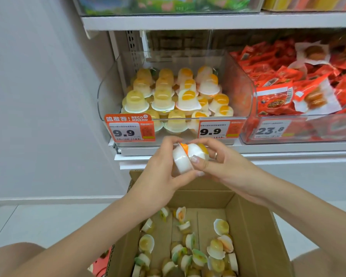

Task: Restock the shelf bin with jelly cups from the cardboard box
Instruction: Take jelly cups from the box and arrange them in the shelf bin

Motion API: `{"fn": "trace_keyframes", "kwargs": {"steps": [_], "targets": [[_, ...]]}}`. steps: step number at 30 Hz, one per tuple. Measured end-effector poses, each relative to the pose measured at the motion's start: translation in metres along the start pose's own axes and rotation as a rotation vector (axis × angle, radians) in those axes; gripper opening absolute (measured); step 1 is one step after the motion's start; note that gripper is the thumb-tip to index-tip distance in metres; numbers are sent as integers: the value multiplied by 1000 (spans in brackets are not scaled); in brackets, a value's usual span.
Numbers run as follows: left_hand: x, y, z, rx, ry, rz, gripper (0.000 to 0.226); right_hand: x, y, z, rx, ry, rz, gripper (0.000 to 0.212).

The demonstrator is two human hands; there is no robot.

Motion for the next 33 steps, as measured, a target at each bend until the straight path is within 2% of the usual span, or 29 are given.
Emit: {"fn": "trace_keyframes", "kwargs": {"steps": [3, 5, 8, 14, 16, 18, 21, 23, 25, 27, 29, 33], "targets": [[-1, 5, 5, 51, 16, 47, 52, 2, 2, -9, 38, 67, 55, 58], [-3, 9, 7, 120, 29, 81, 57, 4, 0, -11, 11, 97, 58, 65], [-3, 12, 6, 266, 72, 122, 68, 6, -2, -11, 40, 98, 68, 53], [-3, 9, 0, 216, 84, 65, 74, 10, 2, -3, 102, 114, 92, 51], [1, 3, -2, 186, 65, 36, 89, 10, -7, 14, -38, 57, 8, 47], [7, -11, 1, 204, 23, 3, 90, 11, -29, 43, -208, -56, -167, 47], [18, -31, 16, 320, -103, 50, 64, 19, -70, 99, -603, -207, -462, 53], [27, -39, 29, 402, -194, 99, 52, 40, -90, 126, -947, -165, -554, 61], [35, -47, 40, 472, -264, 103, 52, 69, -100, 133, -1201, -22, -493, 72], [40, -55, 49, 544, -308, 91, 56, 92, -103, 124, -1337, 114, -373, 82], [43, -61, 56, 570, -333, 92, 58, 106, -105, 111, -1378, 183, -301, 89], [43, -64, 63, 546, -327, 89, 54, 115, -107, 109, -1384, 182, -288, 86]]}}
Point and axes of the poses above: each hand's wrist, its own x-axis towards the middle knuckle, its own y-axis out of the palm, z = x × y, the point moved 5 cm from there along x, towards the middle knuckle, and after that the axes turned 6 degrees about z, right-handed, at the moved point
